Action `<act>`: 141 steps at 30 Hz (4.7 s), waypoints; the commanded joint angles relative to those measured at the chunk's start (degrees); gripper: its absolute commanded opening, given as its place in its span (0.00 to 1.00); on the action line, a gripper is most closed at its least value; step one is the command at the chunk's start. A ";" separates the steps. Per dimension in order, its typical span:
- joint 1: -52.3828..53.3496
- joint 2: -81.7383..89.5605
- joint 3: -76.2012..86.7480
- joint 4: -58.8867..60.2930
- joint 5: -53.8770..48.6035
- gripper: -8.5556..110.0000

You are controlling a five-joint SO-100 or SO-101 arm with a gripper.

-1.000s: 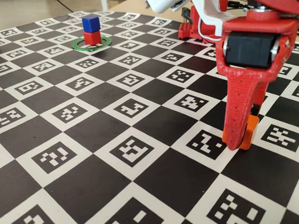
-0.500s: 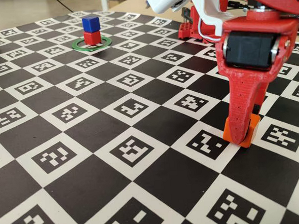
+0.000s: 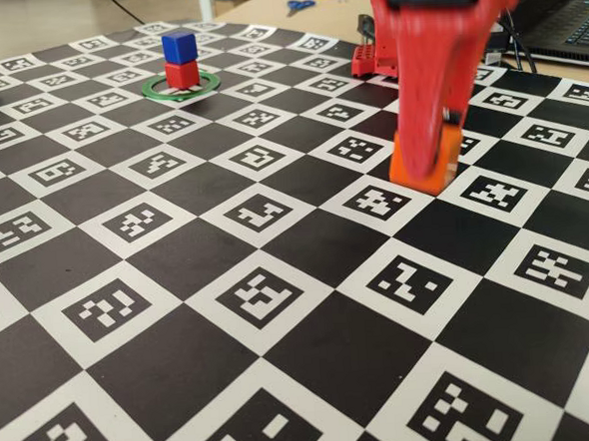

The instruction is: Grab the red cube then put it in the green circle then put the blue cube on top and finally the orange cube on top

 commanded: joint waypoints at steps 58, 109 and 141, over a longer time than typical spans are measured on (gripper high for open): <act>78.57 30.50 27.33 11.69 -73.48 0.14; 81.39 24.08 39.11 -3.87 -73.13 0.14; 80.51 29.36 31.64 4.57 -70.75 0.45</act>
